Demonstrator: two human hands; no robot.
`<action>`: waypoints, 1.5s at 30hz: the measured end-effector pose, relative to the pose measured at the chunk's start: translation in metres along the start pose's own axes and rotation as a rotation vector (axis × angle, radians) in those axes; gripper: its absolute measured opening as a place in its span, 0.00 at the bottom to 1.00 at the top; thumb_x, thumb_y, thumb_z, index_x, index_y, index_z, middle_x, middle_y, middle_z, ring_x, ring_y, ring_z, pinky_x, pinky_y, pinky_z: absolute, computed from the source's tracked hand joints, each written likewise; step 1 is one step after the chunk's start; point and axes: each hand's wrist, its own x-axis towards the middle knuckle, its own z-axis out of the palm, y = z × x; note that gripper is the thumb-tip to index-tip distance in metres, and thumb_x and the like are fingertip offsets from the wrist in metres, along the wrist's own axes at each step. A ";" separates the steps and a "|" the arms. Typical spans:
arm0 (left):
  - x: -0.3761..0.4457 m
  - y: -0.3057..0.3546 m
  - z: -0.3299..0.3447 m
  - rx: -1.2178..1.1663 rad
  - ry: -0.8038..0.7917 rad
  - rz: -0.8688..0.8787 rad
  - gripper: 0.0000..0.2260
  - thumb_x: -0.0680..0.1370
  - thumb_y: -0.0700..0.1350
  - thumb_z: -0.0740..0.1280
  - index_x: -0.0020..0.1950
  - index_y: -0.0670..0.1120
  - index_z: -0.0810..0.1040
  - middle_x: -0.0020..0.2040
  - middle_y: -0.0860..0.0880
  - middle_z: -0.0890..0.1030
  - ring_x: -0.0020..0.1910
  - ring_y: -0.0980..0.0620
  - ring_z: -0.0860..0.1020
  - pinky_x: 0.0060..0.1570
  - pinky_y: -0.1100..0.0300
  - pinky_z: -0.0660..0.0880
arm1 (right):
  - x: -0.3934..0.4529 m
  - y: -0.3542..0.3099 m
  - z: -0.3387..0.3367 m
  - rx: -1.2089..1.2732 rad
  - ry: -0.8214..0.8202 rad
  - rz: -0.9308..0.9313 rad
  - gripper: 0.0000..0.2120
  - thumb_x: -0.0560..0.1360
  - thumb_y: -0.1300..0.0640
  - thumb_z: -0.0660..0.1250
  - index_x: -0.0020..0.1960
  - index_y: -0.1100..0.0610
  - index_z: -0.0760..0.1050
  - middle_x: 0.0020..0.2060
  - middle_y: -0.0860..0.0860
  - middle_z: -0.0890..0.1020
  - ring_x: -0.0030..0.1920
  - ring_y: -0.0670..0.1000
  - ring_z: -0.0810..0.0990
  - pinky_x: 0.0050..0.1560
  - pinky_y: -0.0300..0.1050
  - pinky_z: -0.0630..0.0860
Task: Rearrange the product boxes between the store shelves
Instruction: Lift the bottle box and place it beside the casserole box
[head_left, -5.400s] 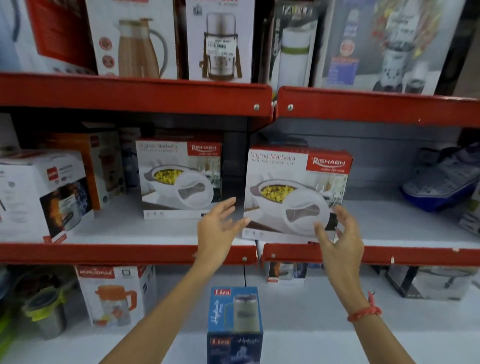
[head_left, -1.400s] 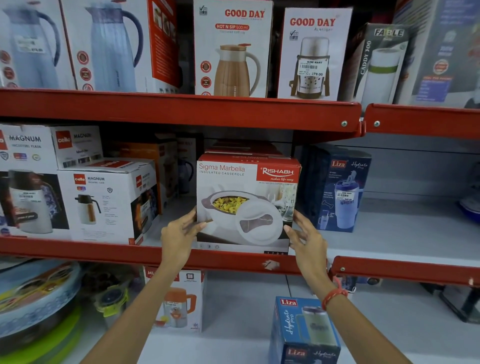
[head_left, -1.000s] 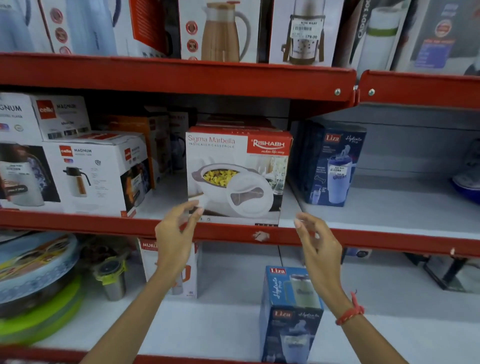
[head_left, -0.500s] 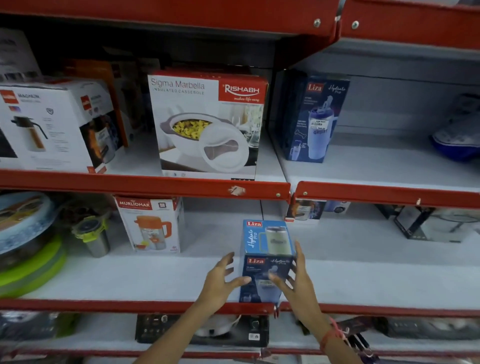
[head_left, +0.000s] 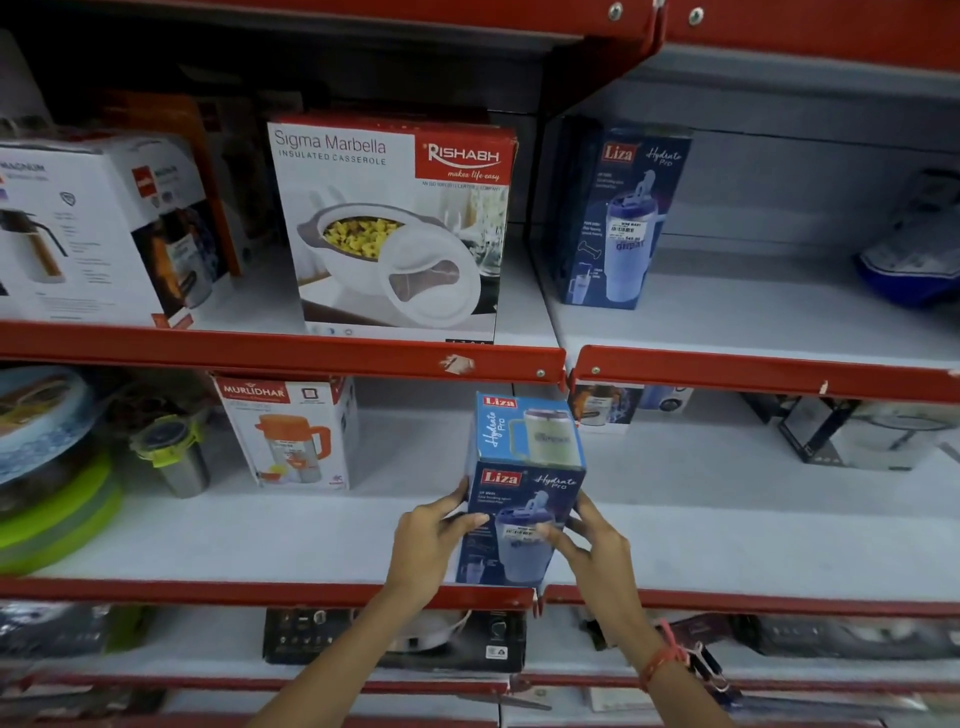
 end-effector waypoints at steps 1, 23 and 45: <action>-0.005 0.004 -0.002 0.009 0.013 0.009 0.27 0.68 0.56 0.66 0.66 0.50 0.73 0.58 0.47 0.82 0.56 0.45 0.79 0.49 0.44 0.81 | -0.003 -0.005 -0.003 -0.013 -0.005 -0.013 0.26 0.73 0.56 0.70 0.70 0.50 0.68 0.52 0.39 0.81 0.47 0.27 0.78 0.47 0.29 0.78; -0.039 0.176 -0.046 -0.213 0.121 0.341 0.16 0.70 0.54 0.65 0.58 0.59 0.78 0.48 0.58 0.85 0.50 0.56 0.83 0.41 0.55 0.83 | -0.029 -0.179 -0.088 0.261 0.190 -0.318 0.21 0.68 0.53 0.72 0.60 0.43 0.78 0.45 0.38 0.86 0.46 0.40 0.84 0.48 0.51 0.83; -0.004 0.212 -0.025 -0.293 -0.008 0.429 0.17 0.73 0.45 0.66 0.63 0.53 0.76 0.52 0.55 0.85 0.51 0.55 0.82 0.38 0.62 0.81 | 0.004 -0.190 -0.124 0.351 0.270 -0.376 0.22 0.67 0.57 0.72 0.61 0.51 0.79 0.46 0.38 0.86 0.42 0.44 0.85 0.38 0.42 0.83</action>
